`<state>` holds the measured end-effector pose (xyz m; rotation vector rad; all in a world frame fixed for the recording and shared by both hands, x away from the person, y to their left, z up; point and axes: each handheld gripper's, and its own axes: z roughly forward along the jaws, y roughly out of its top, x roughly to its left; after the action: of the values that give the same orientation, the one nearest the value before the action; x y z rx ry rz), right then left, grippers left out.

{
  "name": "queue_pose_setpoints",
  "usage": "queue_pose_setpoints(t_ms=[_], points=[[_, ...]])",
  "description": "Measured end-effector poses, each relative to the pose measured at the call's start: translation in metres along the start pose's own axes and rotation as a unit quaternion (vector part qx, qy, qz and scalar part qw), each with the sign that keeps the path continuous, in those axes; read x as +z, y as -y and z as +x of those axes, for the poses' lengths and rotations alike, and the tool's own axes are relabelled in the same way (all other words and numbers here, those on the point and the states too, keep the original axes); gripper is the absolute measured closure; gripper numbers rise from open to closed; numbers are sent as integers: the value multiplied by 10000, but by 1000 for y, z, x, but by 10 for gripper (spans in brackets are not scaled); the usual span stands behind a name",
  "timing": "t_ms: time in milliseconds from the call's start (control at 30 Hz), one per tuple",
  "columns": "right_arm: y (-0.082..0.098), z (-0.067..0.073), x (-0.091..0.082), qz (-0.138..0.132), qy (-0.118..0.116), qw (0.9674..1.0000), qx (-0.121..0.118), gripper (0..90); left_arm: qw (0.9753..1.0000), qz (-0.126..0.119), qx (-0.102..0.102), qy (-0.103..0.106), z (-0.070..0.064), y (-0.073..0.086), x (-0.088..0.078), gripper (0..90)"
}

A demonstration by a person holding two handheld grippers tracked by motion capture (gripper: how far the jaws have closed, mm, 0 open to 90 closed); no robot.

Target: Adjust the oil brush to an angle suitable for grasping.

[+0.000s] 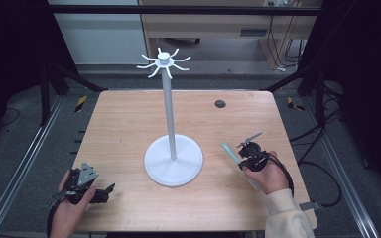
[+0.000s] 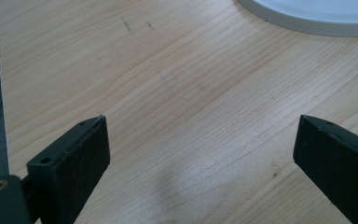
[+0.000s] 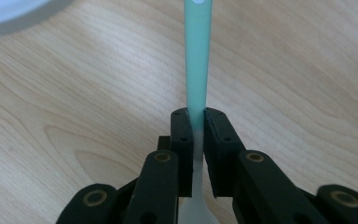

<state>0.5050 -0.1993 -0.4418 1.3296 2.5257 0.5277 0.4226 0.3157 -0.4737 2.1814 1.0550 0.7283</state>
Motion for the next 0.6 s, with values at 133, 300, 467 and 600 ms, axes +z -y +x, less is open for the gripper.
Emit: queue_pose_setpoints(t_ms=[133,300,467,600], points=[[-2,2,-8,-368,-100,9993,-2,828,10000,-12,-11,-7,0,0,0,33],[-10,5,-19,-882,-220,9959,-24,827,10000,-38,-38,-18,1,1,-1,32],[-30,7,-37,-1364,-287,9902,21,827,9999,-51,-77,-49,2,2,-1,32],[-47,8,-48,-1634,-353,9859,-4,827,9999,-41,-86,-72,3,2,-2,32]])
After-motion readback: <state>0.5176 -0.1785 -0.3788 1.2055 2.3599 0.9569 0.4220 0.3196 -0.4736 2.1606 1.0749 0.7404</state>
